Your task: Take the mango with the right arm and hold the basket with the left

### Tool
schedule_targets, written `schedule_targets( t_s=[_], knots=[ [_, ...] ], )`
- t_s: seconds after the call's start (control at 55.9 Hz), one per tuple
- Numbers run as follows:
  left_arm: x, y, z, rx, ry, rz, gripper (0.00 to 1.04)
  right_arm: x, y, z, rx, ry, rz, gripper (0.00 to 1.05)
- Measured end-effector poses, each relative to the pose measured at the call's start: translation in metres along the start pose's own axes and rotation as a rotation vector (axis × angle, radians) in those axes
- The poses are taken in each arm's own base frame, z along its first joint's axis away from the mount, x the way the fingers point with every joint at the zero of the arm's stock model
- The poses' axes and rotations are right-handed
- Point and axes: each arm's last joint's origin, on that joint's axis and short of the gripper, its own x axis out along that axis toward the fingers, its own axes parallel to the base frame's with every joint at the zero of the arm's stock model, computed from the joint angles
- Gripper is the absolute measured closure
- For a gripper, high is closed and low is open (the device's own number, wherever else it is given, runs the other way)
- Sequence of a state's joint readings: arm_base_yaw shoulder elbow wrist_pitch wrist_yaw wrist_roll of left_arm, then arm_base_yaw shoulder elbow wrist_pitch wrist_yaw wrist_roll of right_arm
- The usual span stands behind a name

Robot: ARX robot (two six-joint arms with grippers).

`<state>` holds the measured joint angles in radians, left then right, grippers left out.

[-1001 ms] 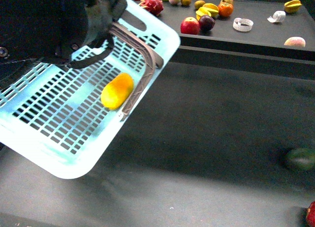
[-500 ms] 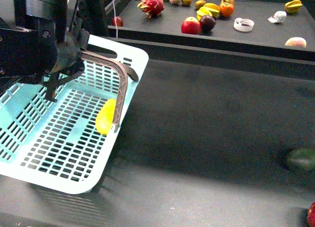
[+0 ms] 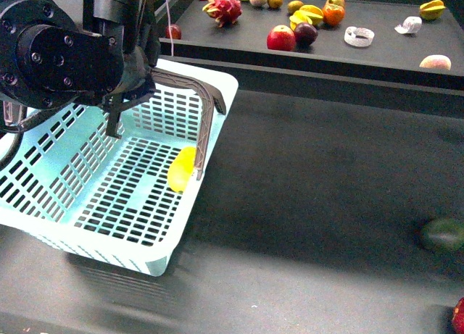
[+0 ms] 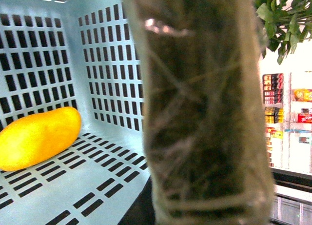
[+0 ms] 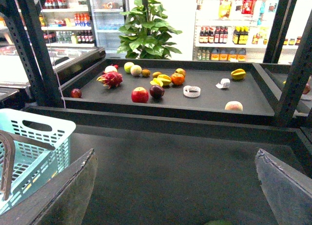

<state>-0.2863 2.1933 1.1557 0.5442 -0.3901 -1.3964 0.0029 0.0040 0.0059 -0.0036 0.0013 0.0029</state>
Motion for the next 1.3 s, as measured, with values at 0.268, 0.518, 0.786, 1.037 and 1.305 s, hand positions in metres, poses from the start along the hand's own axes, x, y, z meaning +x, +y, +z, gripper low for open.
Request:
schedule_targets(
  t_s=[0.268,0.518,0.786,1.037,1.305],
  knots=[
    [0.003,-0.001,0.002,0.016,-0.018,0.041,0.7,0.0,0.0,0.0,0.0,0.0,0.0,0.08],
    [-0.002,0.009,0.002,0.024,-0.027,0.067,0.23,0.0,0.0,0.0,0.0,0.0,0.0,0.08],
    [-0.047,0.01,0.022,0.057,-0.079,0.068,0.08,0.0,0.0,0.0,0.0,0.0,0.0,0.08],
    [-0.119,0.018,0.036,0.198,-0.155,0.098,0.08,0.0,0.0,0.0,0.0,0.0,0.0,0.08],
    [-0.192,0.06,0.066,0.159,-0.253,0.149,0.08,0.0,0.0,0.0,0.0,0.0,0.0,0.08]
  ],
)
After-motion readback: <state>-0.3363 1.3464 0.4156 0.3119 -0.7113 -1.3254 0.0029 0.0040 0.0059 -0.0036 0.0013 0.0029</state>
